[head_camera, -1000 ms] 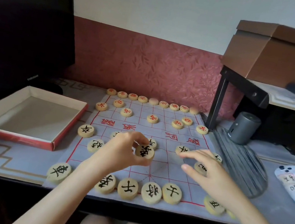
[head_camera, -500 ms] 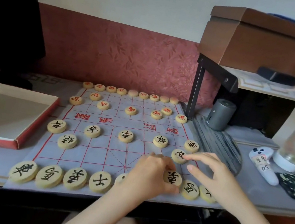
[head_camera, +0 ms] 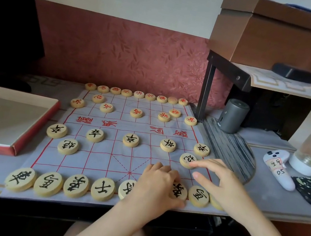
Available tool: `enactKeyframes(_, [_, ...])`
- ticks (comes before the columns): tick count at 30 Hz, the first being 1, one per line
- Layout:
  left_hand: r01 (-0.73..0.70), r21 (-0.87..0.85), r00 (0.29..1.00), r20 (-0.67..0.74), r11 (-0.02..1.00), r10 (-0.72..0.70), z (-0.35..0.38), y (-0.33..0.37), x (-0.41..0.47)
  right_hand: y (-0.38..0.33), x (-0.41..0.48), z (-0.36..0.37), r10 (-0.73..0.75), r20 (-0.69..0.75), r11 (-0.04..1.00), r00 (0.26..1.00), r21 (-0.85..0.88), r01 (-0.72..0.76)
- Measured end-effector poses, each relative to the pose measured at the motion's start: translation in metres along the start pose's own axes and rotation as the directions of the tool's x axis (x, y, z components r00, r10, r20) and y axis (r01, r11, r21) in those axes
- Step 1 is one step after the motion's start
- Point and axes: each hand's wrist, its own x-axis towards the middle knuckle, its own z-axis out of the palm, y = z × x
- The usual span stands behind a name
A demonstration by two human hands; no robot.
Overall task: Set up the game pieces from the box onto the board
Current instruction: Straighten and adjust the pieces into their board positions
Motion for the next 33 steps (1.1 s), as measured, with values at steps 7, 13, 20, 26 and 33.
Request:
enactKeyframes(7, [-0.023,0.001,1.000,-0.003,1.000,0.023,0.001,-0.002,-0.003,-0.004,-0.002,0.004,0.013,0.023,1.000,1.000,0.010,-0.013])
enactKeyframes(13, [0.018,-0.150,0.994,-0.103,0.989,-0.033,-0.016,-0.016,-0.013,-0.020,-0.002,0.011,0.017,-0.007,0.997,1.000,0.074,-0.016])
enactKeyframes(20, [0.064,-0.266,0.884,-0.432,0.962,-0.179,-0.062,-0.071,-0.081,-0.067,0.008,0.061,-0.064,0.043,0.983,0.997,0.174,0.056])
enactKeyframes(26, [0.273,-0.298,0.773,-0.498,0.915,-0.393,-0.085,-0.121,-0.145,-0.121,0.028,0.115,-0.166,0.138,0.969,0.976,0.208,0.135])
enactKeyframes(33, [0.338,-0.329,0.739,-0.488,0.882,-0.465,-0.093,-0.148,-0.177,-0.157,0.032,0.161,-0.178,0.211,0.978,0.961,0.142,0.150])
